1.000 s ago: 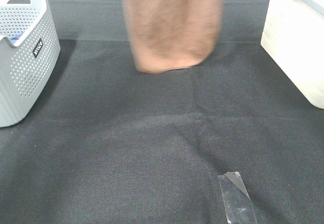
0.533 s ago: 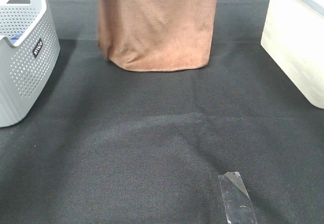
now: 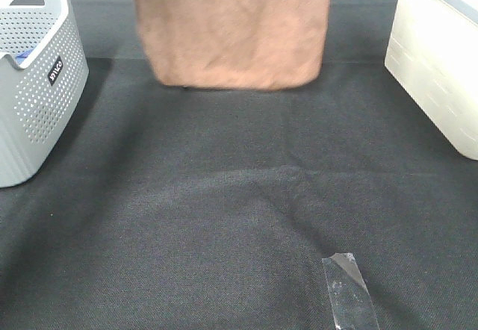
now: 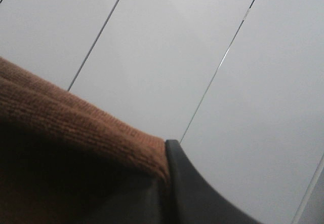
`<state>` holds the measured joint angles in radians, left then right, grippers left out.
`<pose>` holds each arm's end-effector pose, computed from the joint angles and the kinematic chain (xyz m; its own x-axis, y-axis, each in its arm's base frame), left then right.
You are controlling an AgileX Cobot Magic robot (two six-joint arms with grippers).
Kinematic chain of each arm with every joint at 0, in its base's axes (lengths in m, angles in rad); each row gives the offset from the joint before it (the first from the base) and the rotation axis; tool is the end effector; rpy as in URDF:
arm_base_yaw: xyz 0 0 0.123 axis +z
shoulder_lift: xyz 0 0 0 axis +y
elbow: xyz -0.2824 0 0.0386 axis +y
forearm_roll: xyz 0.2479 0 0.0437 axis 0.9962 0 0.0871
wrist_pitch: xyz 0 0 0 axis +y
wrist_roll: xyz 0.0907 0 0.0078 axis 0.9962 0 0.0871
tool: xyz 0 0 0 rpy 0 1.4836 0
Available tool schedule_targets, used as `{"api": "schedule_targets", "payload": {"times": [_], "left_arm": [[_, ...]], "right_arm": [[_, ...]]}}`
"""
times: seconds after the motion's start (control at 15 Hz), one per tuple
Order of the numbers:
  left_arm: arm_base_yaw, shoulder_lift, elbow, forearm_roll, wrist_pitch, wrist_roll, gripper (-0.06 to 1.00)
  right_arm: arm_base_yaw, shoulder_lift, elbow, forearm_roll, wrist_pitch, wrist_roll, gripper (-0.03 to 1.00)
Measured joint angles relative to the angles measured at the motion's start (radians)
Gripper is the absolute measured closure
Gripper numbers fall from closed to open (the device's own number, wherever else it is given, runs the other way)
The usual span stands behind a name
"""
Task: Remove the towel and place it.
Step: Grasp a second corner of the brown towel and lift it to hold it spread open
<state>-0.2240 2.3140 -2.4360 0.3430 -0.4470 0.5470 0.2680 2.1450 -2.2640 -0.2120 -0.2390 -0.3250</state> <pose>0.5167 -0.1312 0.4316 0.6299 0.6245 -0.4617 -0.2184 0.7129 0.6664 0.4897 0.1392 0.4506 0.5101 -0.3845 -0.7693 -0.0574 0.8773 -0.4766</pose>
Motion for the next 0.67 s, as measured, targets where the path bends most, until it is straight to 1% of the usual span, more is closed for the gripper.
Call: {"api": "schedule_targets", "payload": {"times": [0.13,0.2,0.33,0.53,0.67], "left_arm": [[0.0,0.065,-0.114,0.0,0.013,0.0,0.94],[0.001,0.082,-0.14,0.0,0.019,0.0,0.94],[0.001,0.093,-0.148,0.003,0.036,0.0,0.94],[0.012,0.098,-0.148,0.009,0.041,0.0,0.94],[0.015,0.098,-0.148,0.013,0.055,-0.001,0.94]], "right_arm": [[0.0,0.031,-0.067,0.002,-0.008,0.01,0.96],[0.0,0.038,-0.078,0.006,-0.016,0.026,0.96],[-0.001,0.047,-0.082,0.007,-0.025,0.042,0.96],[-0.013,0.068,-0.084,0.007,-0.033,0.111,0.96],[-0.014,0.077,-0.084,0.003,-0.032,0.133,0.96]]}}
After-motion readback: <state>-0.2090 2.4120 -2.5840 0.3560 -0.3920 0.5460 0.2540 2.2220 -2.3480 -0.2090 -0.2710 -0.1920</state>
